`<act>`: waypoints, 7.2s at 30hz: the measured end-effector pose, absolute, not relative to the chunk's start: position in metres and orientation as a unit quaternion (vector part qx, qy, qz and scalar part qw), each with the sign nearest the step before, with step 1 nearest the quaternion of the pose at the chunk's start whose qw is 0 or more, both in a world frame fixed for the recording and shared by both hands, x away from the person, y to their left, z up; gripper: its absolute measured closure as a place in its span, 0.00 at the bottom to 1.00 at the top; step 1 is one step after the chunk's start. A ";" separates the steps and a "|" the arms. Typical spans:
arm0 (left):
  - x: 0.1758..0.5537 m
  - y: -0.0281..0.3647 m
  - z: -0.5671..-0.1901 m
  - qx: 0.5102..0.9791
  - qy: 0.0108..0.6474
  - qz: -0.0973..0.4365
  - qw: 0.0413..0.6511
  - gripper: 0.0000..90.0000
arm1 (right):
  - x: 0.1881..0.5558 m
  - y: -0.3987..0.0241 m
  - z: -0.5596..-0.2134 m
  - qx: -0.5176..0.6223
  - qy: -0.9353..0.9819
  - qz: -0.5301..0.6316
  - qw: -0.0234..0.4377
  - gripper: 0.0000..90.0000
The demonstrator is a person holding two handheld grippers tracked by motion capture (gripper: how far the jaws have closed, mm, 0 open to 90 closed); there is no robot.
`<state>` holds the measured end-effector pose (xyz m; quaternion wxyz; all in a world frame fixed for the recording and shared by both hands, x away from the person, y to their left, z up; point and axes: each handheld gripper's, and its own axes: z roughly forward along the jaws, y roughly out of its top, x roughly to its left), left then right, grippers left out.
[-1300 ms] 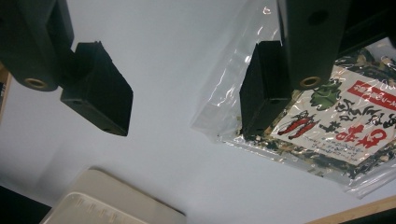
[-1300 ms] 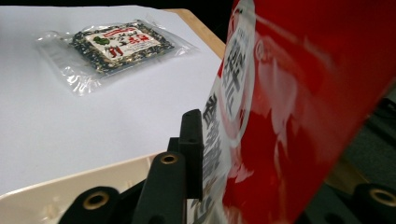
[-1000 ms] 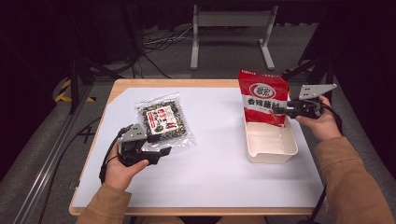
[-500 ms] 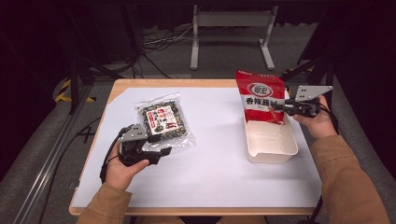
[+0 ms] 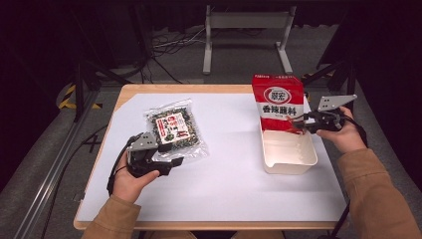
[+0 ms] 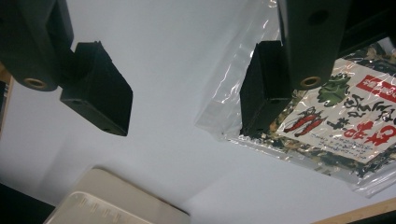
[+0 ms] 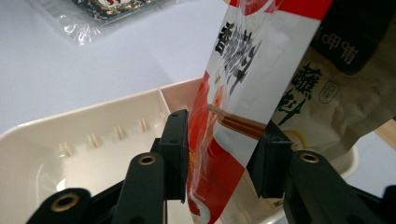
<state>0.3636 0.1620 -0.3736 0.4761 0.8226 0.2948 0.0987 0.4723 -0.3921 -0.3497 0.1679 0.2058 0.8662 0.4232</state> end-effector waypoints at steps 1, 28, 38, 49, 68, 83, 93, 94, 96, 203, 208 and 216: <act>0.364 0.162 -0.374 0.823 0.295 0.098 0.475 0.39 | 0.472 -0.392 -0.350 0.207 0.866 0.424 0.167 0.72; 0.364 0.161 -0.373 0.823 0.293 0.095 0.477 0.39 | 0.473 -0.394 -0.368 0.227 0.875 0.372 0.212 0.87; 0.365 0.161 -0.374 0.823 0.293 0.095 0.477 0.39 | 0.473 -0.378 -0.342 0.232 0.835 0.446 0.223 0.65; 0.367 0.162 -0.376 0.823 0.296 0.092 0.477 0.39 | 0.473 -0.379 -0.356 0.274 0.856 0.387 0.209 0.94; 0.367 0.164 -0.375 0.819 0.299 0.091 0.482 0.39 | 0.476 -0.375 -0.373 0.311 0.861 0.345 0.206 0.95; 0.372 0.168 -0.373 0.806 0.304 0.120 0.494 0.37 | 0.442 -0.393 -0.340 0.347 0.790 0.443 0.245 0.47; 0.379 0.176 -0.369 0.800 0.315 0.123 0.496 0.35 | 0.401 -0.405 -0.326 0.380 0.771 0.437 0.265 0.43; 0.380 0.178 -0.368 0.800 0.314 0.127 0.496 0.34 | 0.397 -0.406 -0.325 0.389 0.770 0.431 0.264 0.43; 0.382 0.180 -0.367 0.801 0.316 0.132 0.491 0.30 | 0.389 -0.407 -0.323 0.399 0.766 0.431 0.261 0.44; 0.471 0.221 -0.458 0.712 0.526 -0.030 0.464 0.74 | 0.328 -0.283 -0.341 0.222 0.815 0.486 0.223 0.45; 0.474 0.209 -0.455 0.718 0.526 -0.029 0.455 0.49 | 0.329 -0.283 -0.342 0.222 0.815 0.485 0.223 0.45; 0.478 0.191 -0.451 0.725 0.543 0.007 0.424 0.48 | 0.328 -0.282 -0.343 0.221 0.817 0.482 0.225 0.45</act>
